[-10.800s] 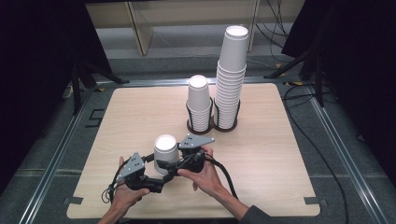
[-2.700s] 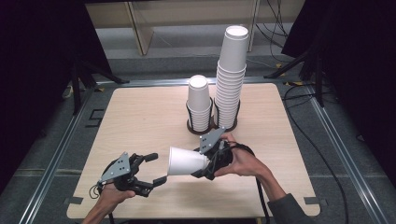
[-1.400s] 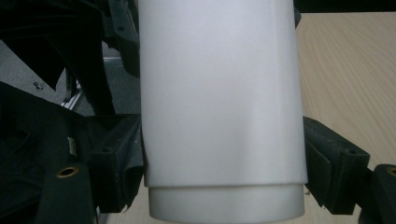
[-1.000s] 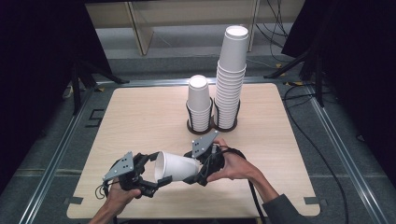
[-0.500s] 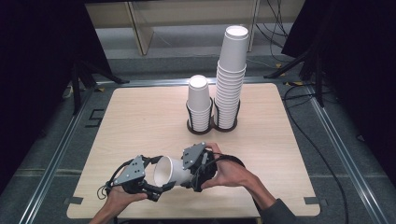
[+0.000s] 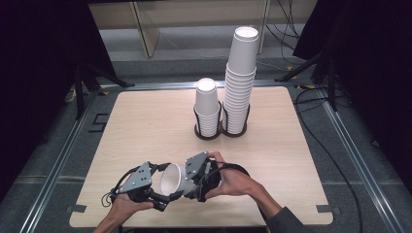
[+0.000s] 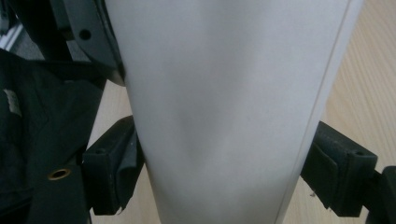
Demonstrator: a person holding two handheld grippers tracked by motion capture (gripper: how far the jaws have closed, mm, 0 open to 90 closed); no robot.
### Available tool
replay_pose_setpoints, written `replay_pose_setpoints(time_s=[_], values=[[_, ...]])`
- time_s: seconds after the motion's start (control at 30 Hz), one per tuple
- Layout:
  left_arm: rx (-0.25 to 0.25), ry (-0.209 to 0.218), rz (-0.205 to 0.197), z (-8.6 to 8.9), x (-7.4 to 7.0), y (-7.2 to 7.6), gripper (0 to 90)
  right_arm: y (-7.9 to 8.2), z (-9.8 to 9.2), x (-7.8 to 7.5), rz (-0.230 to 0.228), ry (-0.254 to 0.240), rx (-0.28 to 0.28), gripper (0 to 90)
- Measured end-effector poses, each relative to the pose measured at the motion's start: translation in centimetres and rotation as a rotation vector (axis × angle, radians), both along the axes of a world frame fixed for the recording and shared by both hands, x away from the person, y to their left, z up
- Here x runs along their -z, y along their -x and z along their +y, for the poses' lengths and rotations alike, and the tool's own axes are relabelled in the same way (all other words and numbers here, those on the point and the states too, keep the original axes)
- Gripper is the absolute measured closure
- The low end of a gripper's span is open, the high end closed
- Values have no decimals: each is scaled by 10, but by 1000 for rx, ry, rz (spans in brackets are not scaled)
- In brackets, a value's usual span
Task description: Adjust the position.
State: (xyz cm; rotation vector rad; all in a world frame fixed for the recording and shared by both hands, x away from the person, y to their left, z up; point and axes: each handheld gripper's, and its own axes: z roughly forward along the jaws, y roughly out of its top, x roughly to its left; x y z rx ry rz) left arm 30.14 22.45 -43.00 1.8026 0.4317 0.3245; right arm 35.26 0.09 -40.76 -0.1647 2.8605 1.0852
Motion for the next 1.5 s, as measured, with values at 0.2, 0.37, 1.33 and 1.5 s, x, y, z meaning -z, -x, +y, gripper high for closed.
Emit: replay_pose_setpoints(time_s=[0.2, 0.37, 1.33, 1.5], values=[[-12, 106, -11, 3, 0, 0, 61, -3, -7, -4, 25, -72, 13, 213], [-31, 148, -2, 7, 0, -1, 64, -7, -13, -3, 52, -117, 30, 215], [-178, 278, 68, 15, 4, -8, 137, -28, -38, -5, 118, -302, 175, 215], [-157, 284, 71, 10, 5, -8, 125, -26, -32, -3, 121, -328, 164, 214]])
